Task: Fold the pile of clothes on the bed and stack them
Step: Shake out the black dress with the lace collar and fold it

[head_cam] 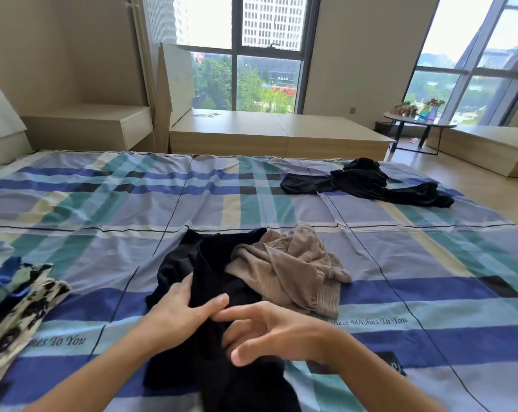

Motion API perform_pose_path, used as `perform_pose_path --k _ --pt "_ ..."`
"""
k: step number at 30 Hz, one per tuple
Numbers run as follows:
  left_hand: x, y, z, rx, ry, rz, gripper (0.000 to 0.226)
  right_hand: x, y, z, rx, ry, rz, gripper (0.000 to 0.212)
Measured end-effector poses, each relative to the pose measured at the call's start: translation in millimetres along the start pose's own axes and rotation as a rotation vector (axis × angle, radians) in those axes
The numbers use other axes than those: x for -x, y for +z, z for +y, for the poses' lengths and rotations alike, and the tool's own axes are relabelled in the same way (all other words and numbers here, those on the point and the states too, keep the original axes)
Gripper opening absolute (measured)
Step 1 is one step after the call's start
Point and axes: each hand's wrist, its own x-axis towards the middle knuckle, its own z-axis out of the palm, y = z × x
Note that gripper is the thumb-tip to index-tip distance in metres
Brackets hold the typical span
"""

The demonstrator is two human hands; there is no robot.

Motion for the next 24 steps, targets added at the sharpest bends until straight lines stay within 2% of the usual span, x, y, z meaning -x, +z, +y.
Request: perform_pose_path --k 1,2,4,5,6,8,10,11,12,13,15,19,21,24 --pt "-0.7 2.1 -4.7 -0.091 -0.016 -0.004 0.106 1.1 -5.8 1.6 0.079 0.009 0.006 0.052" --pt "0.3 4.1 -6.0 -0.173 -0.011 -0.010 0.108 0.0 -13.6 6.3 0.195 -0.018 0.081 0.041" --pt "3.4 7.8 -3.5 -0.268 0.008 -0.028 0.099 -1.5 -31.6 18.5 0.472 -0.100 0.392 0.026" --pt "5.4 9.2 -0.6 -0.280 0.024 -0.038 0.094 -1.5 -41.3 24.7 0.598 -0.129 0.564 0.028" --pt "5.9 10.6 0.9 -0.283 0.057 -0.040 0.090 -2.2 -51.2 30.7 0.687 -0.137 0.699 0.040" --pt "5.7 10.7 3.5 -0.278 0.117 -0.071 0.089 -5.7 -67.1 42.0 0.736 -0.064 0.802 0.081" --pt "5.4 8.5 5.0 -0.224 0.184 -0.123 0.085 -13.2 -76.0 51.5 0.762 0.036 0.759 0.111" --pt "5.7 7.8 4.8 -0.184 0.229 -0.145 0.081 -18.0 -78.1 58.1 0.766 0.073 0.719 0.115" --pt "5.6 5.6 6.3 -0.149 0.273 -0.160 0.076 -22.6 -79.3 63.7 0.763 0.105 0.680 0.112" --pt "6.4 2.3 8.3 -0.126 0.309 -0.169 0.072 -26.2 -78.7 68.1 0.780 0.138 0.642 0.100" --pt "4.4 -8.0 9.3 -0.089 0.337 -0.132 0.066 -30.5 -75.9 70.0 0.899 0.184 0.609 0.062" --pt "-13.3 -44.5 5.5 -0.126 0.336 0.239 0.056 -23.6 -73.2 56.5 0.941 0.155 0.410 0.029" --pt "-18.7 -67.6 7.1 -0.108 0.273 0.468 0.045 -13.2 -73.8 47.0 0.932 0.177 0.276 0.025" --pt "-21.8 -90.4 -2.7 0.009 0.082 0.725 0.034 10.0 -81.8 28.4 0.971 0.408 0.005 0.034"
